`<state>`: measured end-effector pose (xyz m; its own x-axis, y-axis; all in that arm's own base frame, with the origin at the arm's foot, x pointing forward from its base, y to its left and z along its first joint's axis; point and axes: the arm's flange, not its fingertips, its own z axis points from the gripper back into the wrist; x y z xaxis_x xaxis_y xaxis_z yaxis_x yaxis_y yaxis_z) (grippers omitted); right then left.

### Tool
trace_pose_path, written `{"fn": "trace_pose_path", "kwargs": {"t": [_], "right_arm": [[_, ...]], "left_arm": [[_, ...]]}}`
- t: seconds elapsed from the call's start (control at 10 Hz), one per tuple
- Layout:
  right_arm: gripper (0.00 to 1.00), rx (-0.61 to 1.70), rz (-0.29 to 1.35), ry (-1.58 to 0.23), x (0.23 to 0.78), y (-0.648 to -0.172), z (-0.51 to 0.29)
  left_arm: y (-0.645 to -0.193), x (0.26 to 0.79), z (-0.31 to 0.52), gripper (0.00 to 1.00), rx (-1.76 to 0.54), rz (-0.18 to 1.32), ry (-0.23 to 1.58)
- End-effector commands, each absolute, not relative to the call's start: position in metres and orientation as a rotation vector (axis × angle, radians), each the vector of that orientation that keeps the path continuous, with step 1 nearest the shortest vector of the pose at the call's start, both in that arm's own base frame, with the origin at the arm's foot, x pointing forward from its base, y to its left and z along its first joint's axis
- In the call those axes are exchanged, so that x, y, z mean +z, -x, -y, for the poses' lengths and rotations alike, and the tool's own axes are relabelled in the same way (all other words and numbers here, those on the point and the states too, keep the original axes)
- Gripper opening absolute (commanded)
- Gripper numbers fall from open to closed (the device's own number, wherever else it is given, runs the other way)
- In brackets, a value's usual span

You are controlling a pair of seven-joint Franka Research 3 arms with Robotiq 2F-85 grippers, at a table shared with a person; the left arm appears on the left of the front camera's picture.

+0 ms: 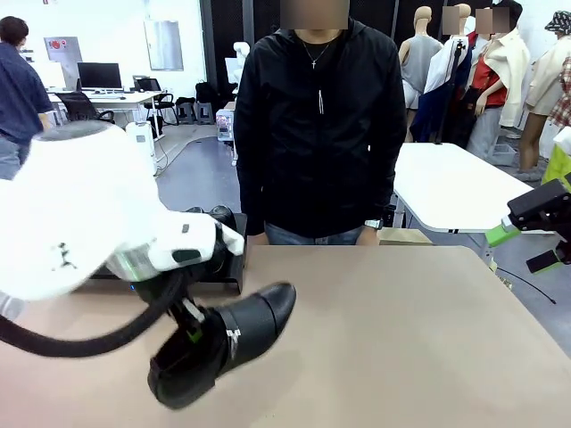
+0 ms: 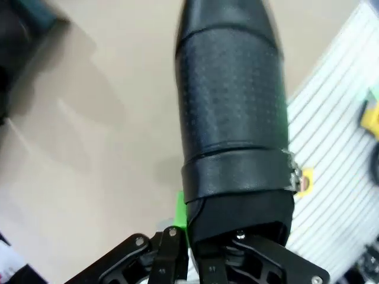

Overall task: Organize the shoes by placing them on the stand.
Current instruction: Place the Shoe from the middle of the table onto the Shoes Stand.

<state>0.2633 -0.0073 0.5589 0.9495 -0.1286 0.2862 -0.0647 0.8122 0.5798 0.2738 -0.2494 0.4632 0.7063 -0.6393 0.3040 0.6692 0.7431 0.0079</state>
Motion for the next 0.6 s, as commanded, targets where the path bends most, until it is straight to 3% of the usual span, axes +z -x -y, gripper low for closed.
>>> {"fn": "trace_pose_path", "kwargs": {"t": [0.0,0.2,0.5], "right_arm": [[1.0,-0.007,0.332,-0.657,0.56,-0.264,0.008],[1.0,-0.007,0.332,-0.657,0.56,-0.264,0.008],[1.0,-0.007,0.332,-0.657,0.56,-0.264,0.008]], "left_arm": [[-0.305,0.526,0.171,0.0,-0.433,0.546,0.236],[-0.363,0.578,0.074,0.0,-0.14,0.646,0.366],[-0.443,0.565,0.02,0.0,0.055,0.585,0.356]]}}
